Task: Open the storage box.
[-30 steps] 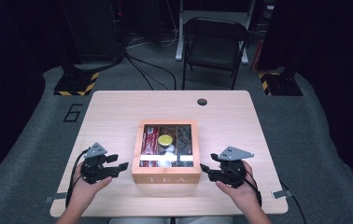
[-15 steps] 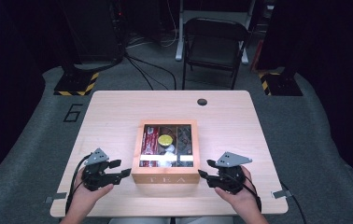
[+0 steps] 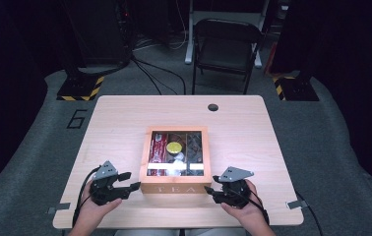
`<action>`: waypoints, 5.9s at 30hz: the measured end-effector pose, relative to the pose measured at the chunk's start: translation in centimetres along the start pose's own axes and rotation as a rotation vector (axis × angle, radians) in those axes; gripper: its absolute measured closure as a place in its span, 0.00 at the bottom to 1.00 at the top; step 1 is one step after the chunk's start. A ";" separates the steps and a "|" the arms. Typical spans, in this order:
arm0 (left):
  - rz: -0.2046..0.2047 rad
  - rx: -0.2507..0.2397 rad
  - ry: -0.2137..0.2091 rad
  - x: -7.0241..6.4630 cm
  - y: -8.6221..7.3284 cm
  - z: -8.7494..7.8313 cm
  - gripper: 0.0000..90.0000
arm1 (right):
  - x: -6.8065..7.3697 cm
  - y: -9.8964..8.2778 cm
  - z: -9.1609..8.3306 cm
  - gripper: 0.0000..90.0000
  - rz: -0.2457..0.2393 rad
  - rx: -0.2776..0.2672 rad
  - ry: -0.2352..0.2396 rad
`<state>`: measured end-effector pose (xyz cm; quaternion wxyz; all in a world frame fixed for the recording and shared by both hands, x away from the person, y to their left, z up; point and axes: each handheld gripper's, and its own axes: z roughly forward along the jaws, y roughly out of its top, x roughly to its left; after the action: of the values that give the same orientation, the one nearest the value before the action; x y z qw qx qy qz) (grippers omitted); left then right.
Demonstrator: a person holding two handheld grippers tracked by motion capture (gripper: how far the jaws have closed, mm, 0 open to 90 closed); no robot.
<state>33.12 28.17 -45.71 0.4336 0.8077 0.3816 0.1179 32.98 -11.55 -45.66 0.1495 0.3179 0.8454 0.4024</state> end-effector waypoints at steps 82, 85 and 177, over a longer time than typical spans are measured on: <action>0.035 -0.085 0.063 -0.5 8.7 -2.0 0.55 | -3.2 7.9 -3.1 0.63 0.043 -0.115 -0.035; 0.026 -0.098 0.057 -0.1 9.5 -2.1 0.55 | -3.4 8.4 -3.2 0.63 0.041 -0.133 -0.040; -0.100 -0.246 0.130 8.2 18.3 3.3 0.67 | -12.0 15.4 4.9 0.58 0.125 -0.156 -0.194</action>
<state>49.91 25.96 -34.38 0.5092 0.7190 0.4314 0.1939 50.93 -9.29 -36.82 0.2296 0.3947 0.7716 0.4428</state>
